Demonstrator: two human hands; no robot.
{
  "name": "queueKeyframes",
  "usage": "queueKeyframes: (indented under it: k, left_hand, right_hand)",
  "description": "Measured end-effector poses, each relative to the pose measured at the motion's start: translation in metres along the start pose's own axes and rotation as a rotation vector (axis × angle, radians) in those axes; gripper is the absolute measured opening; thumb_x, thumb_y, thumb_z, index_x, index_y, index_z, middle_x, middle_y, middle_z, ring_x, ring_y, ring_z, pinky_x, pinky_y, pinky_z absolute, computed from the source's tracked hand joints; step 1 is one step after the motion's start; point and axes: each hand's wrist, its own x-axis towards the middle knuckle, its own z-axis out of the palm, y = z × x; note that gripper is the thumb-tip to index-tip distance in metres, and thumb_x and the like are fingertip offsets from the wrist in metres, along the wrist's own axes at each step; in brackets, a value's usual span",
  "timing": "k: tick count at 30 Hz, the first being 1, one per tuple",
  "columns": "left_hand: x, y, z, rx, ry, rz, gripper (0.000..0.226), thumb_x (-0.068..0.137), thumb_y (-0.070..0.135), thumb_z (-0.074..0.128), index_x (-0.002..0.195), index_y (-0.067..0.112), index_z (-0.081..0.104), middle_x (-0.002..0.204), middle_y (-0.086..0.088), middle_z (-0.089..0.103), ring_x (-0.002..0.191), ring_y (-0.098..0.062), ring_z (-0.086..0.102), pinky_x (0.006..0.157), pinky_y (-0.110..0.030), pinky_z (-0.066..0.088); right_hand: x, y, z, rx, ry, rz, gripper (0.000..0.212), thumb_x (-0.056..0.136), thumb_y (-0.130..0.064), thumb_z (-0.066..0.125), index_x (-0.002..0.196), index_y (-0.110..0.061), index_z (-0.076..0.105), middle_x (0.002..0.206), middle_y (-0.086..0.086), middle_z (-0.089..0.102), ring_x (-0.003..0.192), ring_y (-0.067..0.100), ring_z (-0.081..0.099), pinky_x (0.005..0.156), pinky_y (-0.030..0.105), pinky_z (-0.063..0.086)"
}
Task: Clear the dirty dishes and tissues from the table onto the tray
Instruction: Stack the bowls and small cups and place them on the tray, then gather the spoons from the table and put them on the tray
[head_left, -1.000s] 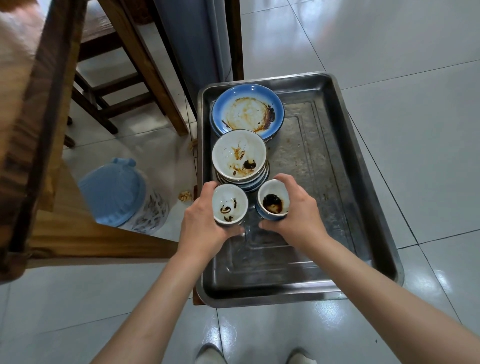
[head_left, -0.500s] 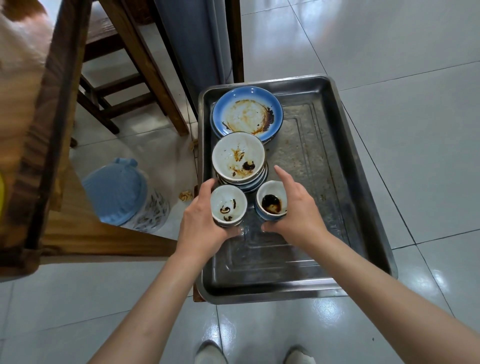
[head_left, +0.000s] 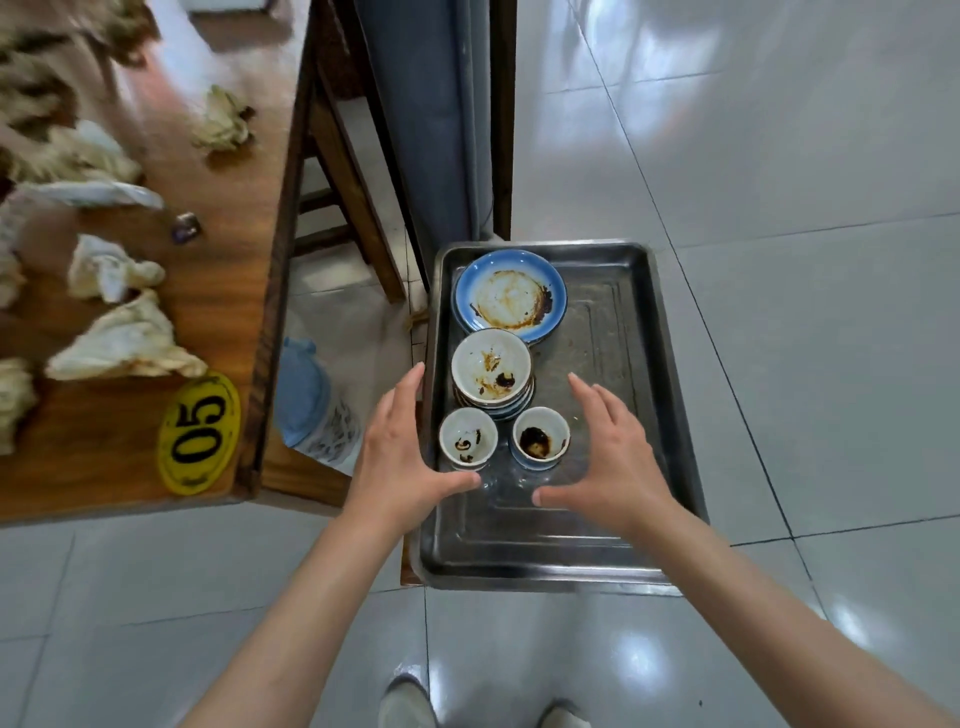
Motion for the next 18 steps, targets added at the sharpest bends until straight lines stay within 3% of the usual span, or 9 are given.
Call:
queueKeyframes:
  k: [10,18]
  left_hand:
    - [-0.061,0.096,-0.134,0.011,0.092,0.027,0.119,0.055,0.038,0.088,0.148,0.031,0.014,0.15,0.004,0.028,0.138,-0.014,0.024,0.109,-0.03,0.024]
    - [-0.125,0.111,-0.255,0.019,0.218,-0.054,0.114,0.052,0.038,0.09,0.145,0.031,0.024,0.147,0.0,0.037,0.136,-0.019,0.03,0.106,-0.037,0.031]
  right_hand:
    - [-0.082,-0.093,-0.121,-0.022,-0.06,-0.181,0.121,0.051,-0.044,0.086,0.143,-0.043,0.008,0.153,-0.01,0.015,0.141,0.015,0.012,0.113,0.051,0.023]
    - [-0.125,-0.181,-0.177,-0.055,-0.066,-0.354,0.114,0.056,-0.04,0.085,0.147,-0.03,0.017,0.151,-0.004,0.024,0.137,0.017,0.019,0.113,0.047,0.023]
